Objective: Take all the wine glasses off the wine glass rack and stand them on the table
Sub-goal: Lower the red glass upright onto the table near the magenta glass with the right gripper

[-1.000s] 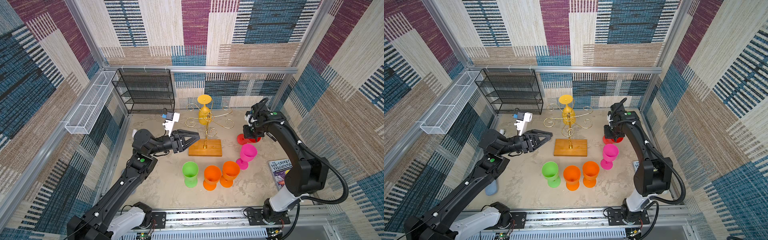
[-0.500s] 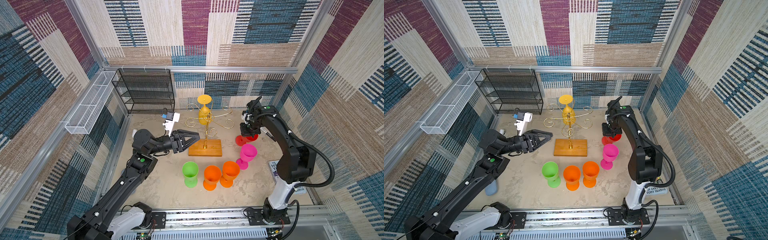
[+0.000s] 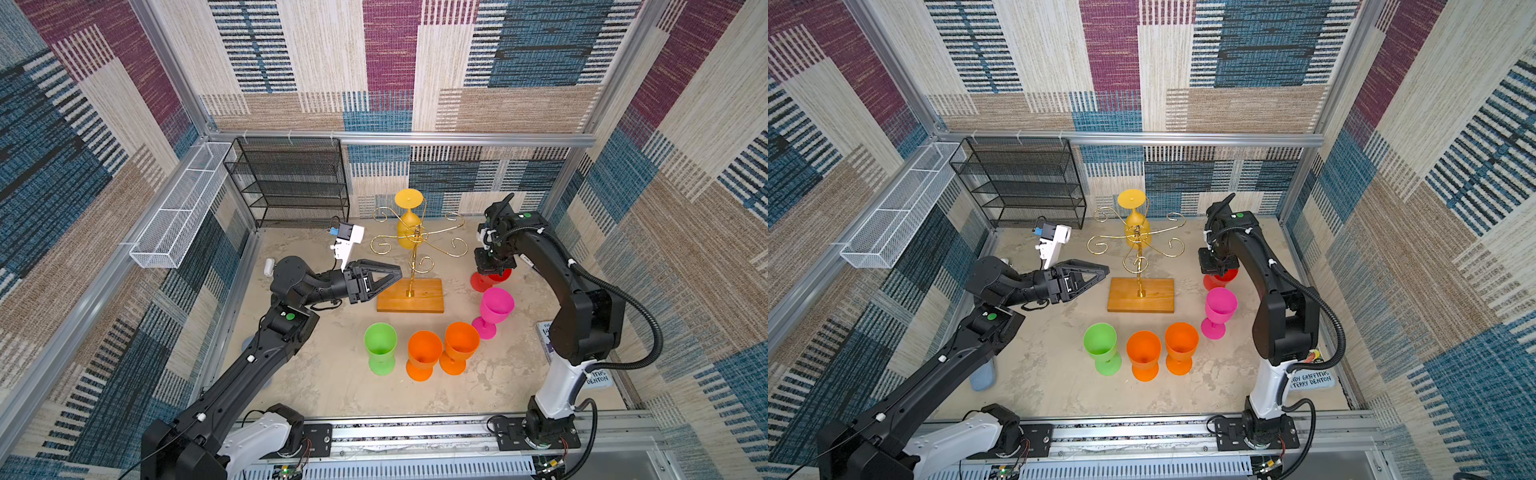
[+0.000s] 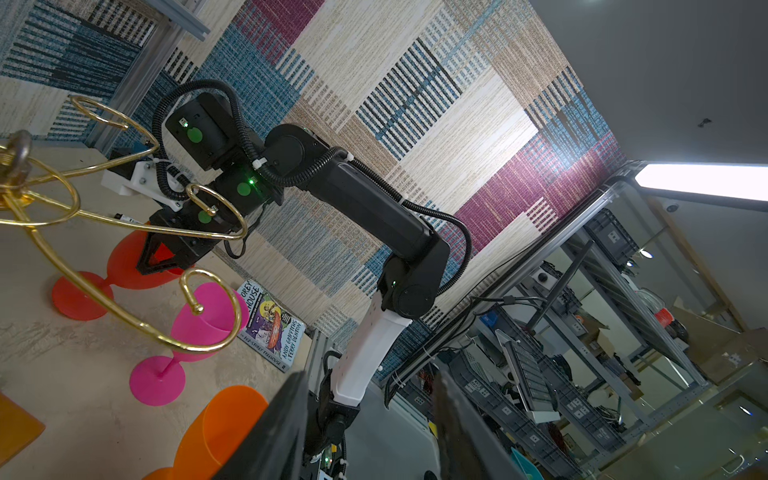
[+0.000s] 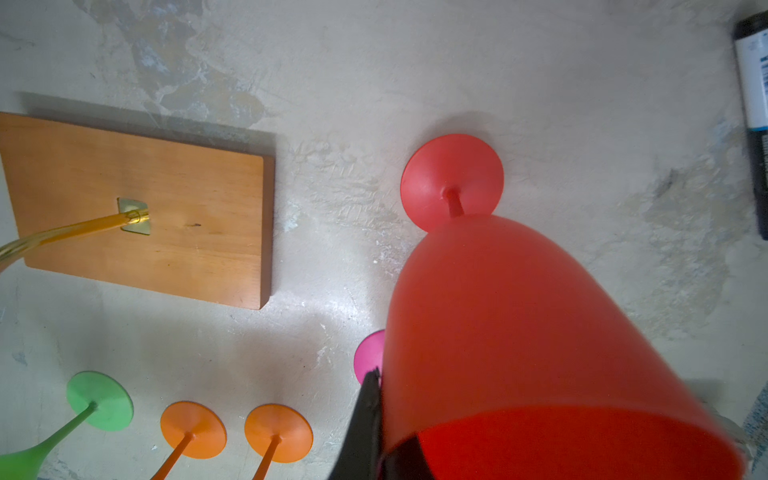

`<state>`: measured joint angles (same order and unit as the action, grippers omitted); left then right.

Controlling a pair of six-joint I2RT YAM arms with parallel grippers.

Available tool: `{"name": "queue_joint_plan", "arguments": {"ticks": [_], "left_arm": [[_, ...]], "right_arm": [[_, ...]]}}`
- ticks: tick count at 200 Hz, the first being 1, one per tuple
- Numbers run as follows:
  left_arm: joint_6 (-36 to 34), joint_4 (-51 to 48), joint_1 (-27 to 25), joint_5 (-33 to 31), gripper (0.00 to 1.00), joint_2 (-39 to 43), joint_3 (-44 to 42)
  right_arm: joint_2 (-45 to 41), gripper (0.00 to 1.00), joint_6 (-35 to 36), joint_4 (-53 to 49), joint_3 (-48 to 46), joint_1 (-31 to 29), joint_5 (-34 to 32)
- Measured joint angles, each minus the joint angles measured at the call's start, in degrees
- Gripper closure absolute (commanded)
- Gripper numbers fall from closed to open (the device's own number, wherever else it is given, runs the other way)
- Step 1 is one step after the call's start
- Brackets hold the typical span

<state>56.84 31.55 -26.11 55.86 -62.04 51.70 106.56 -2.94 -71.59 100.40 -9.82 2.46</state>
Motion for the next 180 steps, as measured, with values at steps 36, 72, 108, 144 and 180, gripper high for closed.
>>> {"name": "queue_joint_plan", "arguments": {"ticks": [36, 72, 108, 144, 180], "left_arm": [[0.20, 0.74, 0.00, 0.02, 0.48, 0.13, -0.17], [0.17, 1.09, 0.00, 0.02, 0.49, 0.22, -0.22], [0.17, 1.11, 0.00, 0.02, 0.49, 0.20, -0.24], [0.17, 1.11, -0.04, 0.00, 0.49, 0.17, -0.28], [0.20, 1.14, -0.04, 0.00, 0.49, 0.07, -0.63]], "right_arm": [[1.55, 0.95, -0.26, 0.09, 1.73, -0.02, -2.40], [2.38, 0.97, -0.52, -0.46, 3.52, -0.07, -3.13], [2.49, 1.00, -0.48, -0.52, 3.89, -0.24, -2.99], [0.57, 1.00, -0.48, -0.66, 2.49, -1.03, -0.39], [-1.11, 1.00, -0.44, -0.72, 0.35, -1.09, 1.70]]}}
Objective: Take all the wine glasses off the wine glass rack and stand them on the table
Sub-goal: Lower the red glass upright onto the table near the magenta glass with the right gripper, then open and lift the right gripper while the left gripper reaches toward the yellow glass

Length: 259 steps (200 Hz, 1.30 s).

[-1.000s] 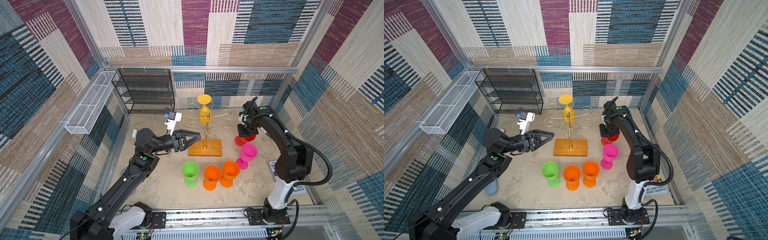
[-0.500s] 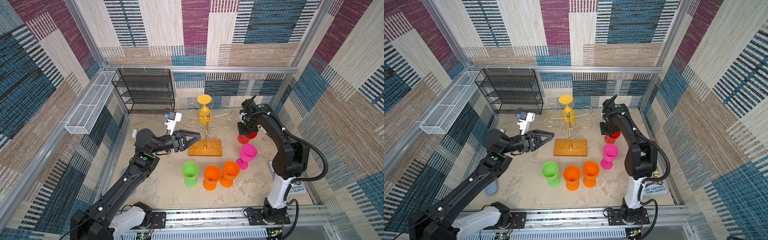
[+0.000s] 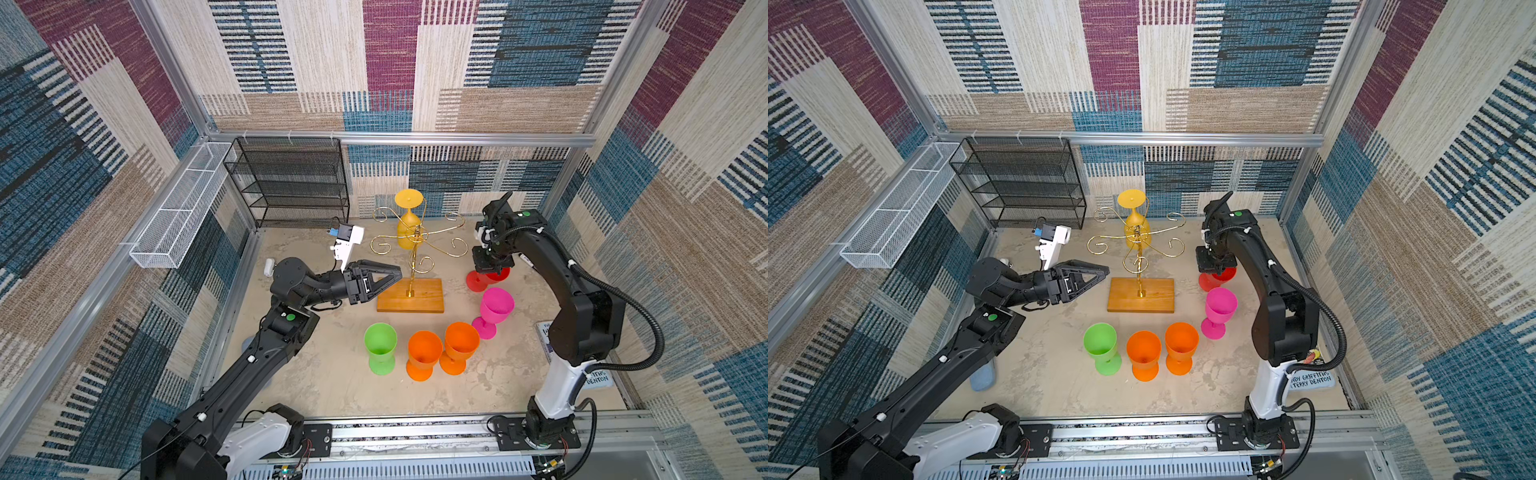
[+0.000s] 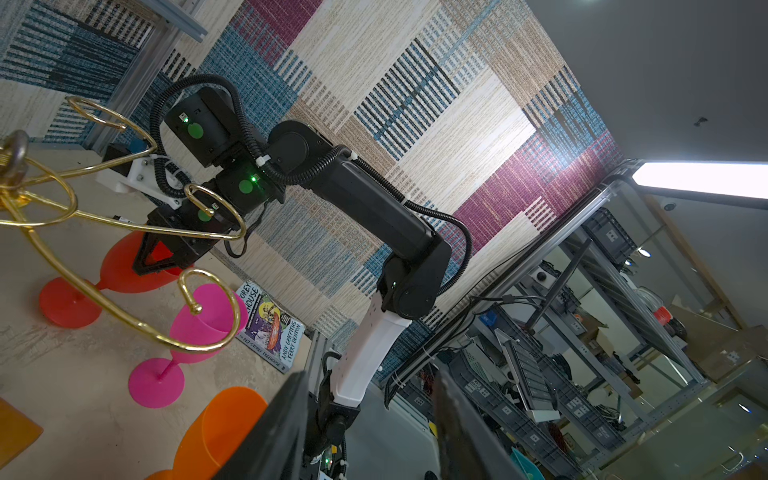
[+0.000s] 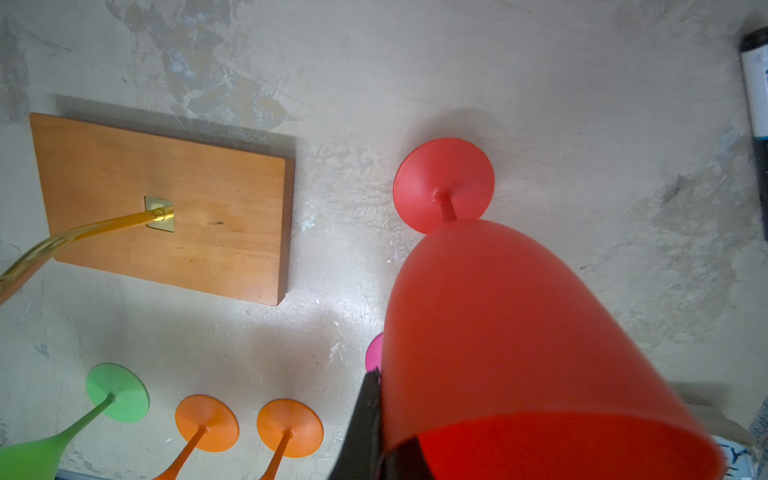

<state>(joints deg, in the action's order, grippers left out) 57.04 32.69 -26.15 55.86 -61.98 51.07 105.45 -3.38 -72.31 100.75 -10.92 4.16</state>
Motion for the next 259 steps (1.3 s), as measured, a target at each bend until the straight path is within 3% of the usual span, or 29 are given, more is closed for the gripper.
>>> {"name": "queue_joint_plan", "arguments": {"ticks": [25, 56, 83, 177, 259], "left_arm": [[0.00, 0.02, 0.00, 0.00, 0.49, 0.00, -0.02], [0.02, 0.04, -0.15, 0.00, 0.49, 0.00, -0.28], [0.02, 0.04, -0.15, 0.00, 0.49, 0.02, -0.31], [0.00, 0.04, -0.15, 0.00, 0.49, -0.17, -0.35], [-0.04, -1.29, -0.15, -0.02, 0.49, -0.35, 0.98]], "right_arm": [[-0.02, 1.00, 0.44, 0.26, -0.79, -0.24, 0.48], [0.57, 0.85, 0.42, 0.17, 0.48, -0.63, 0.35], [1.31, 0.79, 0.39, 0.11, 0.98, -0.70, 0.33], [1.75, 0.68, 0.39, 0.26, 4.39, -0.79, -1.40], [-6.86, 0.65, 0.46, 4.79, 1.55, -0.81, 1.40]]}}
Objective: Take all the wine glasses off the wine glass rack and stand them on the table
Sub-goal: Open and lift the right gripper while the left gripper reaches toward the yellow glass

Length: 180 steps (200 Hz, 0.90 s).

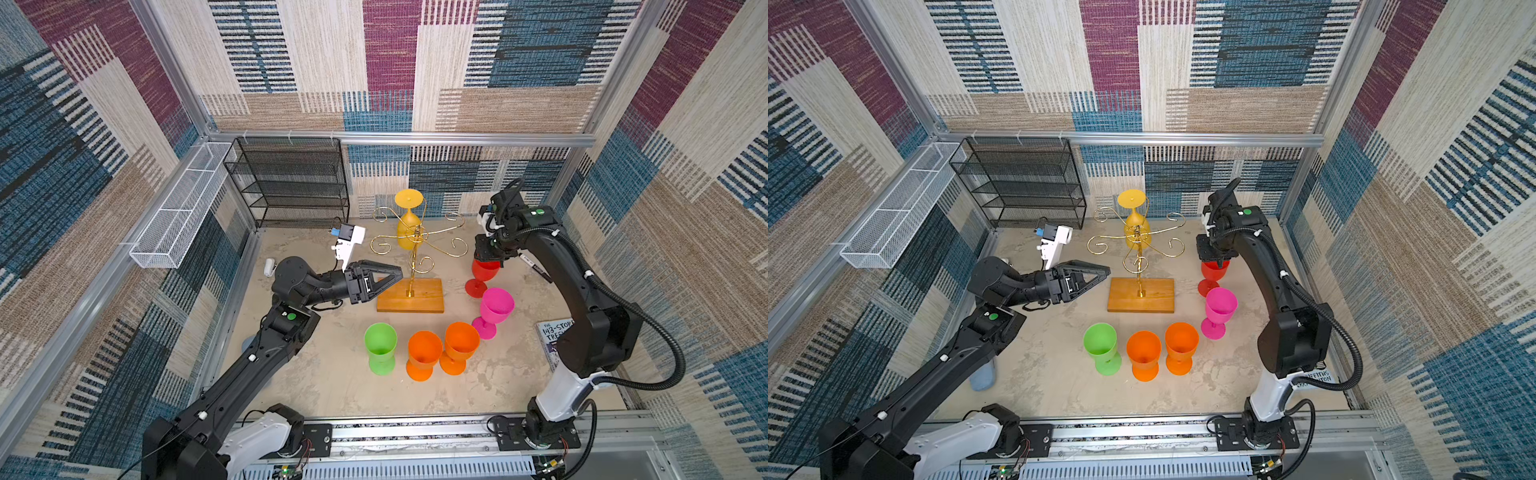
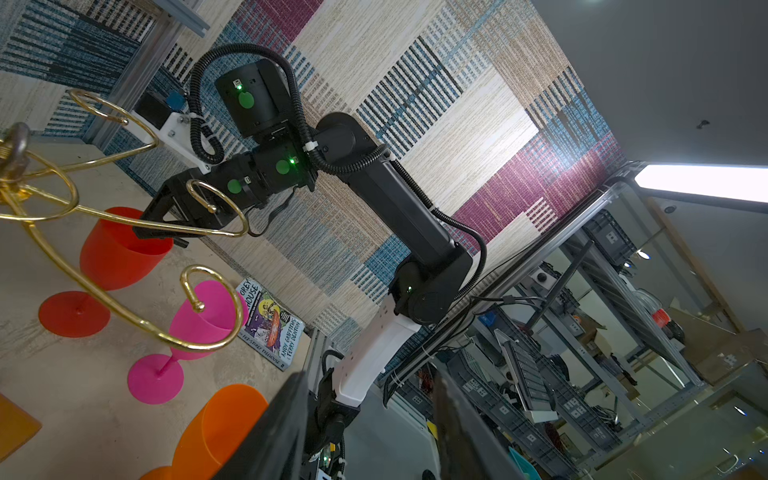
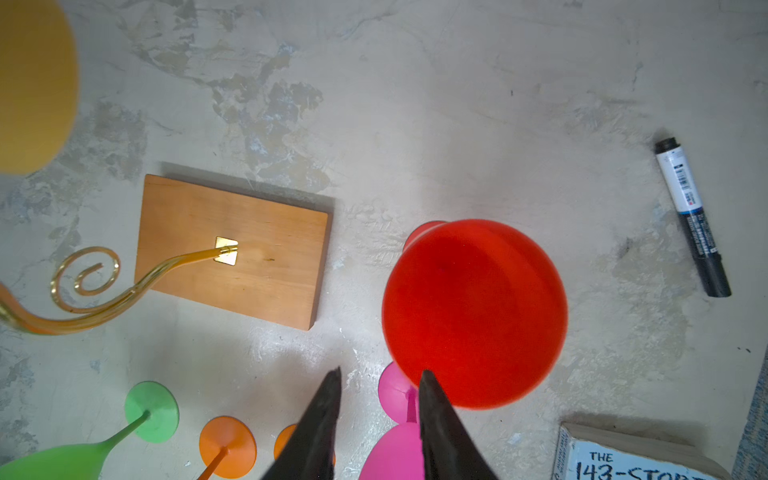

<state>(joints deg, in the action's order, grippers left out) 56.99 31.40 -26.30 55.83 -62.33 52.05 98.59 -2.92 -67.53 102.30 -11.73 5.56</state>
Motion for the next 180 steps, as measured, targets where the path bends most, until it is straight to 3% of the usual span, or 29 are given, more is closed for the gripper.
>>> {"name": "queue_joint_plan", "arguments": {"ticks": [39, 85, 136, 156, 180], "left_arm": [[-4.98, -9.16, 0.07, -0.59, 0.48, 0.63, 7.32], [-13.79, -26.16, 2.12, -5.16, 0.48, -4.57, 22.99], [-21.05, -44.48, 9.22, -12.11, 0.48, -19.28, 43.76], [-26.03, -51.10, 11.54, -13.44, 0.50, -28.74, 54.53], [-31.52, -59.87, 13.16, -10.58, 0.50, -42.49, 69.37]], "right_arm": [[-11.69, 0.64, -0.07, 5.99, -7.96, 0.13, 1.81], [-30.77, 0.44, -2.40, 16.85, -22.49, 0.81, 4.76], [-50.75, 0.29, -4.52, 33.00, -34.95, 0.81, 7.43], [-54.01, 0.28, -4.50, 36.94, -37.03, 0.81, 7.50], [-55.28, 0.28, -4.48, 38.71, -38.34, 0.81, 7.50]]}}
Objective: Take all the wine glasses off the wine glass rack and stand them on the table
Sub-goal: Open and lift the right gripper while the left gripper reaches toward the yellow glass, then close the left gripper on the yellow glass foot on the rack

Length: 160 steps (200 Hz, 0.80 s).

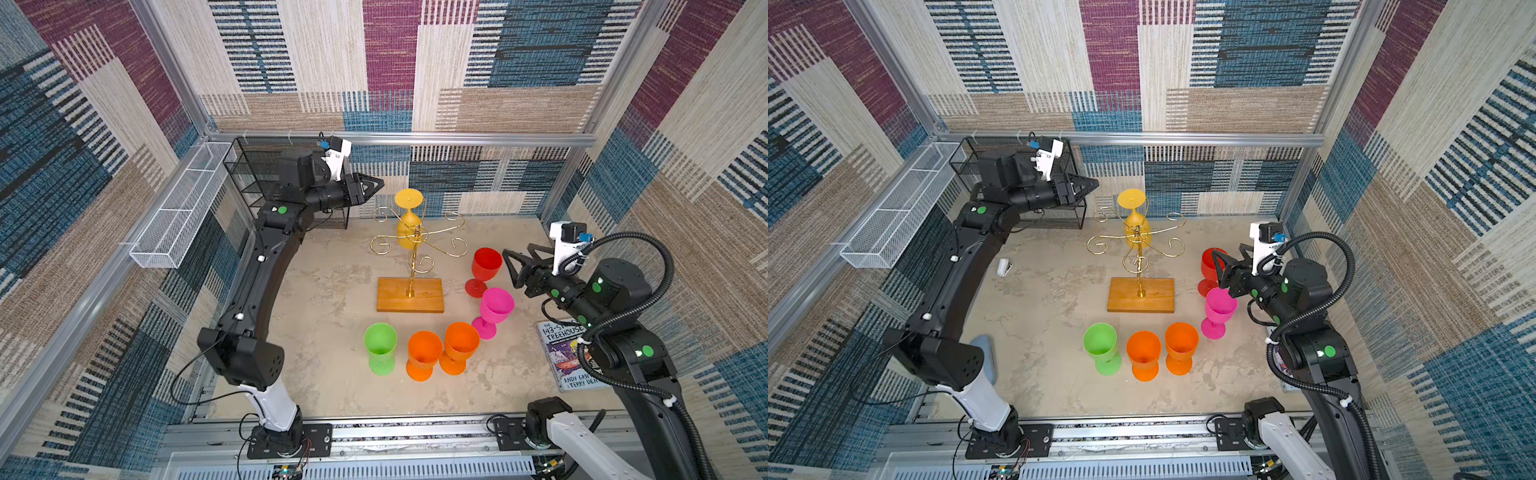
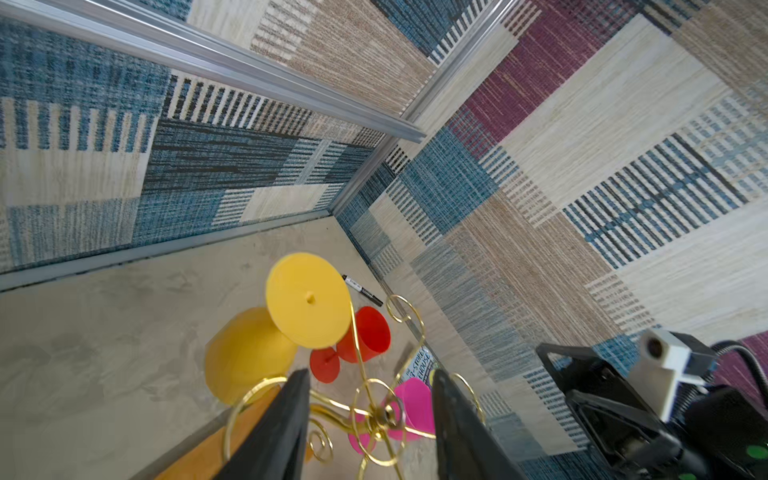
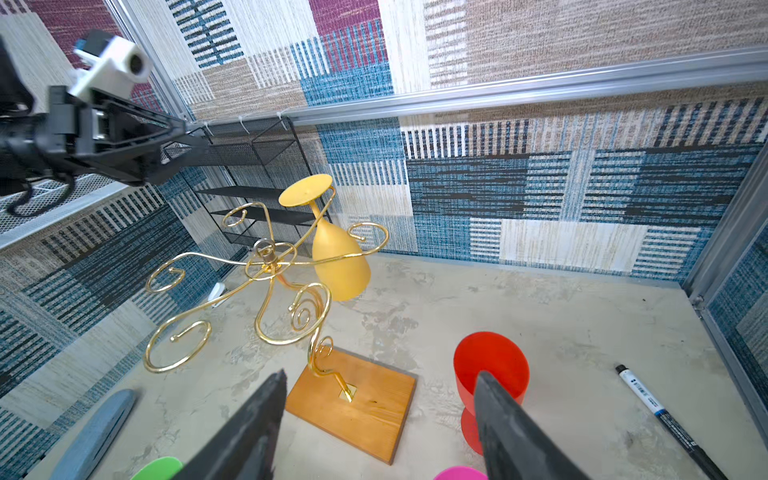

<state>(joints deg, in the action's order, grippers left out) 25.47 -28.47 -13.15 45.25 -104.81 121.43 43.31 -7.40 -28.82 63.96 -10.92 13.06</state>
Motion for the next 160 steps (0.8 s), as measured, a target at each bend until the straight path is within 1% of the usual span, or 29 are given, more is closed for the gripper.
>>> {"name": "queue_joint_plan", "arguments": {"ticks": [24, 48, 72, 110, 160], "left_arm": [[-4.72, -9.66, 0.00, 2.19, 0.50, -12.07, 15.06], [-7.28, -14.53, 0.00, 4.50, 0.50, -18.43, 21.16], [-8.39, -17.11, 0.00, 5.11, 0.50, -21.29, 22.45], [-8.68, -17.81, 0.00, 7.15, 0.50, -22.47, 22.71], [-7.39, -14.36, 0.26, 9.75, 0.50, -22.16, 19.98]], "right_arm": [[-0.96, 0.28, 0.02, 0.66, -1.42, 0.00, 0.00], [-2.14, 0.28, 0.02, 0.66, -2.23, 0.00, -0.04], [-2.75, 0.28, 0.20, 0.70, -2.23, 0.00, -0.07], [-2.14, 0.28, 0.22, 0.81, -2.89, 0.00, -0.11], [-1.97, 0.29, 0.22, 0.98, -3.89, 0.00, -0.17]]}}
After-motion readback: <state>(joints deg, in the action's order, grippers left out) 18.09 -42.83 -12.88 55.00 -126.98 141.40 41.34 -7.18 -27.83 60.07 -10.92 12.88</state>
